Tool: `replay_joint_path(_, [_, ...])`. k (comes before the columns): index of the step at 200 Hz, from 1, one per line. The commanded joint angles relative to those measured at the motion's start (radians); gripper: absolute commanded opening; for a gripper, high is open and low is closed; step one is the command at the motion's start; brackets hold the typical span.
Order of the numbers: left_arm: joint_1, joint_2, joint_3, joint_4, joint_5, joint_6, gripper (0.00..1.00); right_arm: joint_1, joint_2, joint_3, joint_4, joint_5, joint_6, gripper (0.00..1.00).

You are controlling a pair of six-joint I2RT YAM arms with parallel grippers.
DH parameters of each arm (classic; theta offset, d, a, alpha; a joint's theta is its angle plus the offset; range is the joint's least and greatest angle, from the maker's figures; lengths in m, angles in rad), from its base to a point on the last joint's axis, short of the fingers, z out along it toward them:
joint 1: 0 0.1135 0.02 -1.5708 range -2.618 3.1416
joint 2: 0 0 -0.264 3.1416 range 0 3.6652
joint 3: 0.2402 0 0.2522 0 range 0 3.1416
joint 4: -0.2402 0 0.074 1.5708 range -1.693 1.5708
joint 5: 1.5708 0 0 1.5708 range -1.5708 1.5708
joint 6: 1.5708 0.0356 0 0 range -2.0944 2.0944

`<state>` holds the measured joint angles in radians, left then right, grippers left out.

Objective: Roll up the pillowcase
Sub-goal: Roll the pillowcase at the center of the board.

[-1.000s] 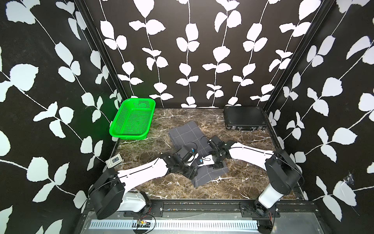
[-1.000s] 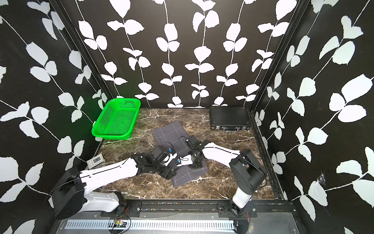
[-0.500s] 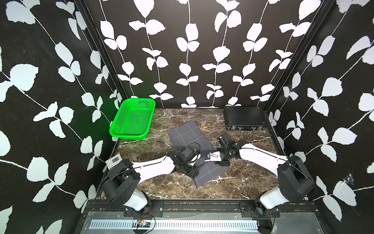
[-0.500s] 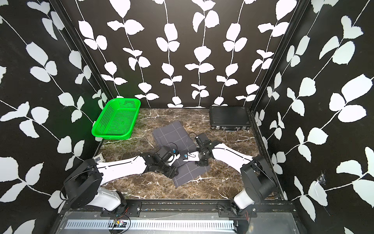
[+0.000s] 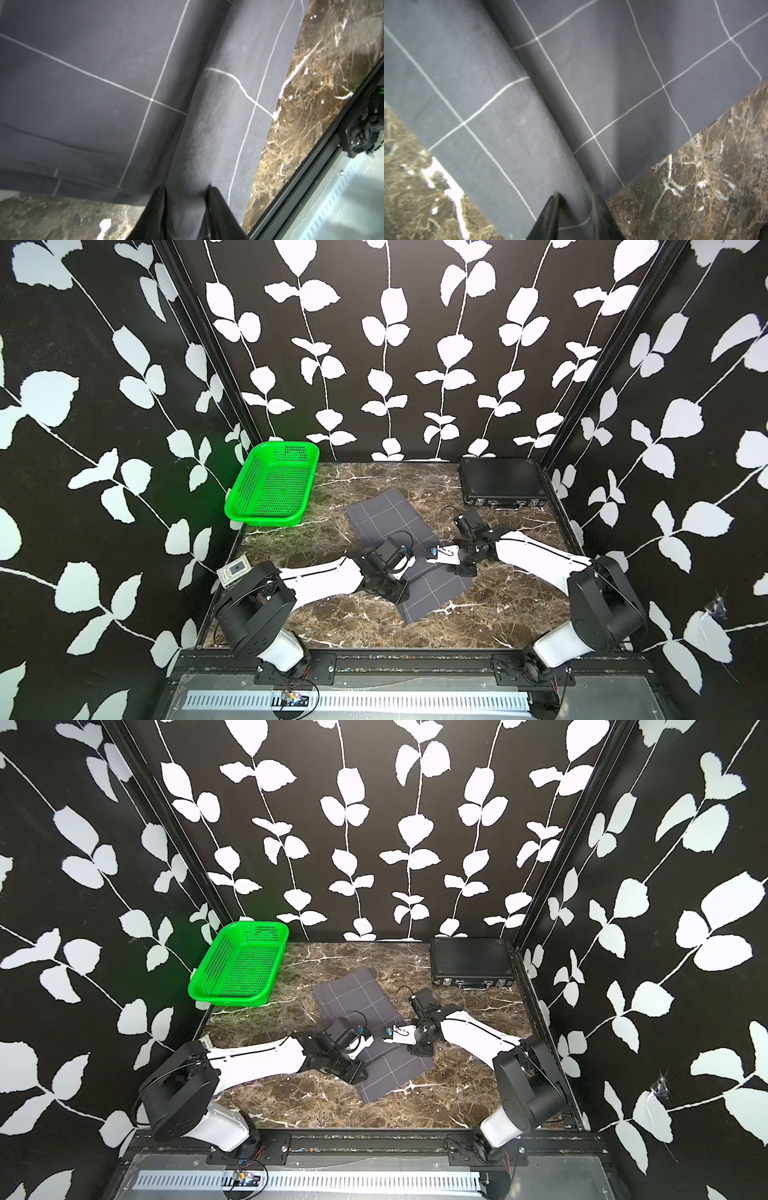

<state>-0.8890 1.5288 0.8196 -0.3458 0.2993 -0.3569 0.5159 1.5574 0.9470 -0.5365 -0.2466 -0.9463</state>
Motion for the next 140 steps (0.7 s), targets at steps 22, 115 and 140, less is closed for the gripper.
replay_joint_path(22, [0.048,0.041,0.069,-0.083,-0.014,0.070,0.30,-0.019,0.035,0.000,0.018,0.061,0.051,0.27])
replay_joint_path(115, [0.066,0.119,0.168,-0.211,-0.141,0.212,0.42,-0.018,0.109,-0.002,0.035,0.140,0.147,0.24])
replay_joint_path(140, [0.057,0.065,0.194,-0.257,-0.192,0.234,0.53,-0.023,0.076,-0.013,0.044,0.116,0.176,0.25])
